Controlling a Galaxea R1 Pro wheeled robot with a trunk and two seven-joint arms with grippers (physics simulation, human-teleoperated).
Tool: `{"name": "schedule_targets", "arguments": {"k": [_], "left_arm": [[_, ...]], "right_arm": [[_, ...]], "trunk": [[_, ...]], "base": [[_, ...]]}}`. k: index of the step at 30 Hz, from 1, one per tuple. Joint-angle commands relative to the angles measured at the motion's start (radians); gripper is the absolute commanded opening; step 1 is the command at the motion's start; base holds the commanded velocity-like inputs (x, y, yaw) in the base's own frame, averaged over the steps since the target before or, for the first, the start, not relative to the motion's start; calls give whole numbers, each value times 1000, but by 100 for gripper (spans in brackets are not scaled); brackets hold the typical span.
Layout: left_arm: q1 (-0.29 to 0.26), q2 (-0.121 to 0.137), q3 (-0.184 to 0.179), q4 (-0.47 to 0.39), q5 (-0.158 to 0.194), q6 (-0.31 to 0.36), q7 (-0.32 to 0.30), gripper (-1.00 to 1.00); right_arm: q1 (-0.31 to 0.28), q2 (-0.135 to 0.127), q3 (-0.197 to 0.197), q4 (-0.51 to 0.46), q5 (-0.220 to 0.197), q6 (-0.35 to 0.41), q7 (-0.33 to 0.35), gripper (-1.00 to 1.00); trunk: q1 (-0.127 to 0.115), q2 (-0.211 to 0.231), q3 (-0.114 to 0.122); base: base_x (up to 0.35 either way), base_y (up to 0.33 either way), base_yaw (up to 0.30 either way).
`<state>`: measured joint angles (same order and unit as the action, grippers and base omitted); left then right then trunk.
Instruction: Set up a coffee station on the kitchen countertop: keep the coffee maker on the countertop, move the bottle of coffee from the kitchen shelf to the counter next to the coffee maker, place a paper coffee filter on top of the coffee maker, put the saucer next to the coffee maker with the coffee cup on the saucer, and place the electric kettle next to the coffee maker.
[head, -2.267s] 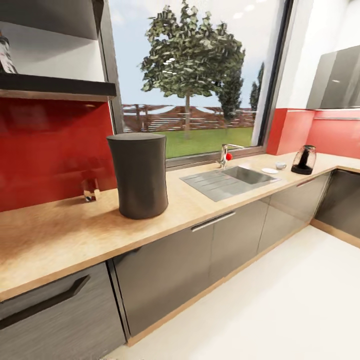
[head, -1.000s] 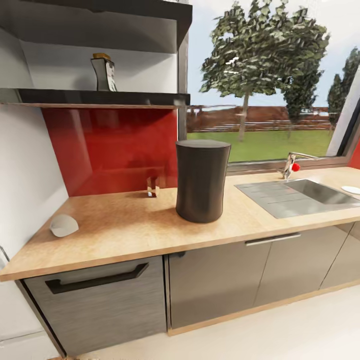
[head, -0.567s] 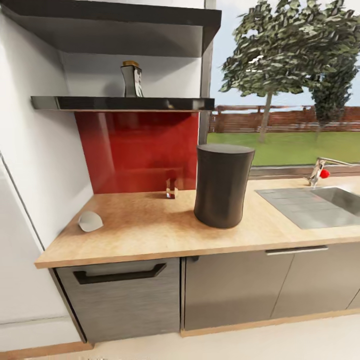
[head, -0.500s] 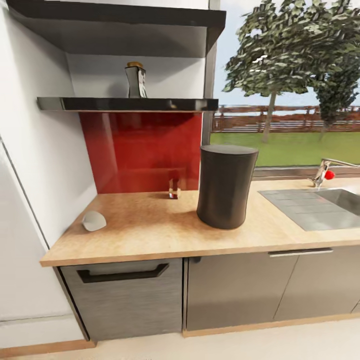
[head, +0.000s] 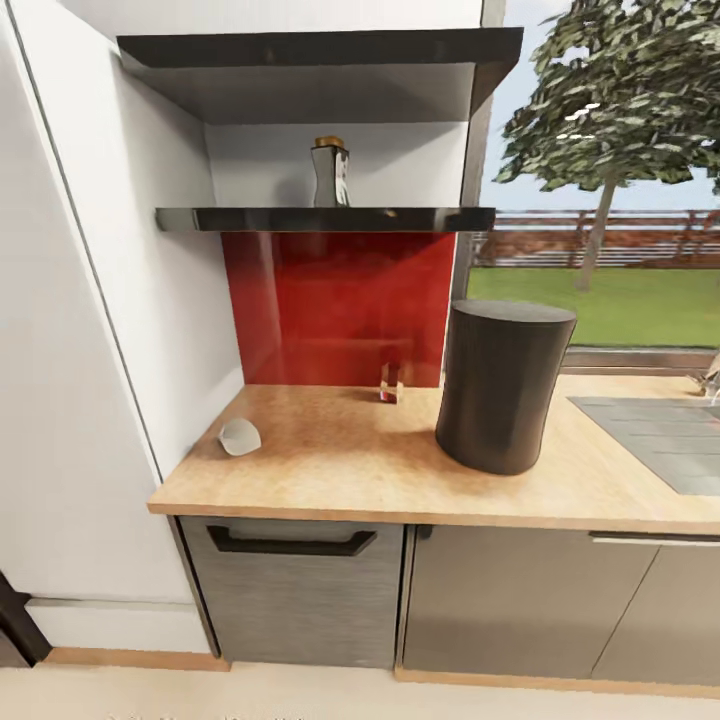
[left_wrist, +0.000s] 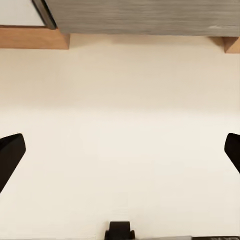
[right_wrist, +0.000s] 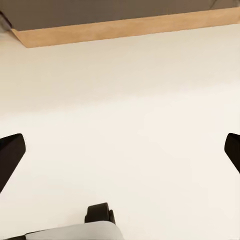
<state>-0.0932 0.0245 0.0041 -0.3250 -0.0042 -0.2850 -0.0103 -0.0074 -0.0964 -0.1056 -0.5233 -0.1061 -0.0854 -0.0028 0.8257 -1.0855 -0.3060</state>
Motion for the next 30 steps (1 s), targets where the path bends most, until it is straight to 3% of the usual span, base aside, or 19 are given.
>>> {"name": "schedule_targets", "arguments": {"k": [1, 11, 30], "left_arm": [[-1, 0, 0, 1, 0, -3, -1, 100], [-1, 0, 0, 1, 0, -3, -1, 100], [-1, 0, 0, 1, 0, -3, -1, 100]], "right_arm": [[0, 0, 1, 0, -11, -4, 0, 100], [0, 0, 1, 0, -11, -4, 0, 100], [0, 0, 1, -1, -10, -4, 0, 100]], "trunk": [[-4, 6, 2], [-42, 76, 33], [-115, 209, 93]], "base": [[0, 0, 277], [0, 0, 250], [0, 0, 20]]}}
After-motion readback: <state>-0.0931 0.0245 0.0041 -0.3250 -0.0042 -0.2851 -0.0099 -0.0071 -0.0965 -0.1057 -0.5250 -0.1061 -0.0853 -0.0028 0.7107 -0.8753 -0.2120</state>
